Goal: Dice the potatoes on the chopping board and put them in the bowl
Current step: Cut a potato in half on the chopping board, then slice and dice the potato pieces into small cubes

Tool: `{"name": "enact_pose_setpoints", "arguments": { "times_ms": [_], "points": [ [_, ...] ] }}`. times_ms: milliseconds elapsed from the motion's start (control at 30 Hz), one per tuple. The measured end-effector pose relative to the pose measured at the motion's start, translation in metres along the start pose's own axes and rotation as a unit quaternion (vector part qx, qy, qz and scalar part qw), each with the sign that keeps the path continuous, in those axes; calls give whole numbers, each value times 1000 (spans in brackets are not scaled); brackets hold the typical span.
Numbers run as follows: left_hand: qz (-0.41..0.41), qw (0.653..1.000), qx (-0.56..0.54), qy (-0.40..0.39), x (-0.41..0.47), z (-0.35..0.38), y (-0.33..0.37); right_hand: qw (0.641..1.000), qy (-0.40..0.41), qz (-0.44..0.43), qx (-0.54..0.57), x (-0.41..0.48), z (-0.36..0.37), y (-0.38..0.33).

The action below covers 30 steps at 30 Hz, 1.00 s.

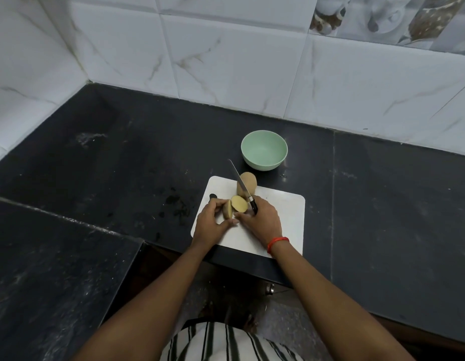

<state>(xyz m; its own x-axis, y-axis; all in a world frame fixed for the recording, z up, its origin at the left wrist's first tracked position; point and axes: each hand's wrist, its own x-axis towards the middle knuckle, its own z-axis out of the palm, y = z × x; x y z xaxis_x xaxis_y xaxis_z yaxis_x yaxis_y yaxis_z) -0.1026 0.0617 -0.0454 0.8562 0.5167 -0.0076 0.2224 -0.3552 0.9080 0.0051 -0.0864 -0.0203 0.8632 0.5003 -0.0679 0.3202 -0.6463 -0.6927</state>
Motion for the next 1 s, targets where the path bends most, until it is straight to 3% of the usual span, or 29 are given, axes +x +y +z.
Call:
{"name": "enact_pose_setpoints", "arguments": {
  "times_ms": [300, 467, 567, 667, 800, 1000],
  "points": [
    [-2, 999, 30, -12, 4, 0, 6, 998, 53, -2, 36, -13, -1, 1],
    [70, 990, 122, -31, 9, 12, 17, 989, 97, 12, 115, -34, -32, 29],
    [100, 983, 140, -59, 7, 22, 22, 986, 123, 18, 108, -39, -53, 40],
    [108, 982, 139, -69, 6, 28, 24, 991, 128, 37, 21, -34, -71, 44],
    [105, 981, 134, -94, 7, 34, 29, 985, 60, 19, -163, -16, -92, 39],
    [117, 979, 118, -116, 13, 26, 21, 955, -35, -34, -292, 8, -105, 26]
  ]
}}
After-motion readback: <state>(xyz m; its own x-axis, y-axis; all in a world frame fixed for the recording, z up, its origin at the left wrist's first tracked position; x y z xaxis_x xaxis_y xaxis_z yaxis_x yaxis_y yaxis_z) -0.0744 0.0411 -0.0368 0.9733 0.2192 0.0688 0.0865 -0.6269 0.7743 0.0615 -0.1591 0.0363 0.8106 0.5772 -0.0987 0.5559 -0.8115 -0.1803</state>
